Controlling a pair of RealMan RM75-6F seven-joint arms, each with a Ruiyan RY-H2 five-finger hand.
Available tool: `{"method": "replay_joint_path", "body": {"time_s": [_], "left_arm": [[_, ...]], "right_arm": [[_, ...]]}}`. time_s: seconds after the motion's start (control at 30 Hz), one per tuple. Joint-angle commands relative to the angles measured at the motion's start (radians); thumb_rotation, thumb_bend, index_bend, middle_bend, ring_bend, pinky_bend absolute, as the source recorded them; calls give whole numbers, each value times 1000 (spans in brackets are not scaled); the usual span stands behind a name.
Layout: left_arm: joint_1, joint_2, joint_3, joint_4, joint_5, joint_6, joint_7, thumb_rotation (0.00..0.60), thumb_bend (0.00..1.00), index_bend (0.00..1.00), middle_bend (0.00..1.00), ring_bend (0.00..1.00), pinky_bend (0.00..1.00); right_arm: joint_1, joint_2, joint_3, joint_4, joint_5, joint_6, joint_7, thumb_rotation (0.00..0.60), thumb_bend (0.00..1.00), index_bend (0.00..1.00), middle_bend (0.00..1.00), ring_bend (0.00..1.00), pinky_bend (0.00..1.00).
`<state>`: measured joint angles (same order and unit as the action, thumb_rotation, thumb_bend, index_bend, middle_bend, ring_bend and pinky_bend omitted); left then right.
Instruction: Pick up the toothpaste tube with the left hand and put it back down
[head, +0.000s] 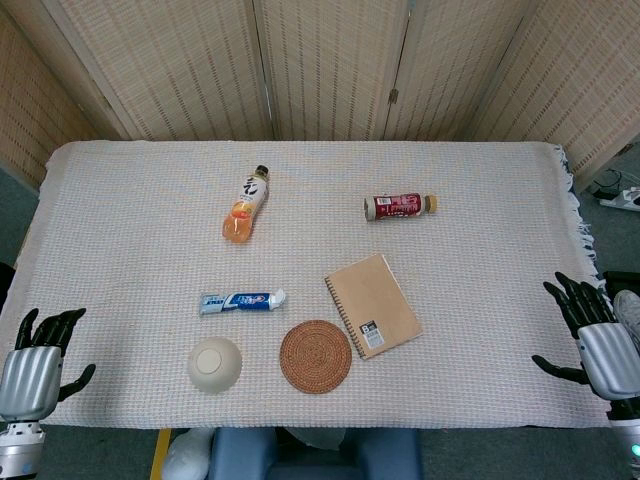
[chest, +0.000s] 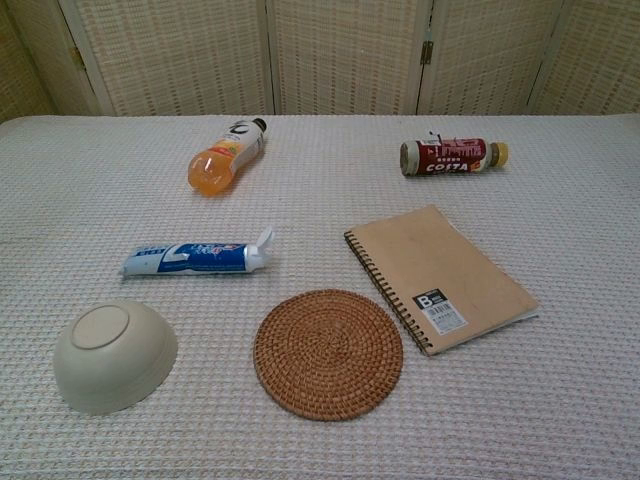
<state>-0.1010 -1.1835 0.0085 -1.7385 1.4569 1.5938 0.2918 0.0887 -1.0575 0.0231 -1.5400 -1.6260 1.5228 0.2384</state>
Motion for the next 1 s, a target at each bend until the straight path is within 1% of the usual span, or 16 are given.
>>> {"method": "replay_joint_path", "body": {"time_s": [0.03,0.33,0.43,0.53,0.73,0.83,1.0], "left_arm": [[3,-2,-4,4,1,-2,-6,600,290,178,231,214,70],[6,-7,-16,19,25,-10,-23,600,290,178,231,213,70],[-12,-9,-30,21,34,-28,-20,600,289,178,231,212,70],[-50,-11,-57,22,33,-71,-8,600,290,178,231,212,71],[-169,-32,-122,31,3,-216,25,600,290,179,231,212,75],[-245,-63,-156,46,-34,-314,61,600,290,179,231,210,76],[-342,-126,-182,80,-116,-450,148,600,288,178,231,206,74]], "right_arm": [[-6,-6,2,-8,5,9,-17,600,117,0,1,2,0],[-23,-6,0,-13,-5,44,-23,600,117,0,1,2,0],[-26,-6,2,-14,-8,55,-28,600,117,0,1,3,0],[-25,-5,5,-18,-11,59,-41,600,117,0,1,3,0],[-21,-4,9,-29,-19,63,-59,600,117,0,2,1,0],[-20,-6,9,-31,-18,59,-65,600,117,0,1,1,0],[-19,-6,11,-30,-14,58,-67,600,118,0,1,2,0]]}}
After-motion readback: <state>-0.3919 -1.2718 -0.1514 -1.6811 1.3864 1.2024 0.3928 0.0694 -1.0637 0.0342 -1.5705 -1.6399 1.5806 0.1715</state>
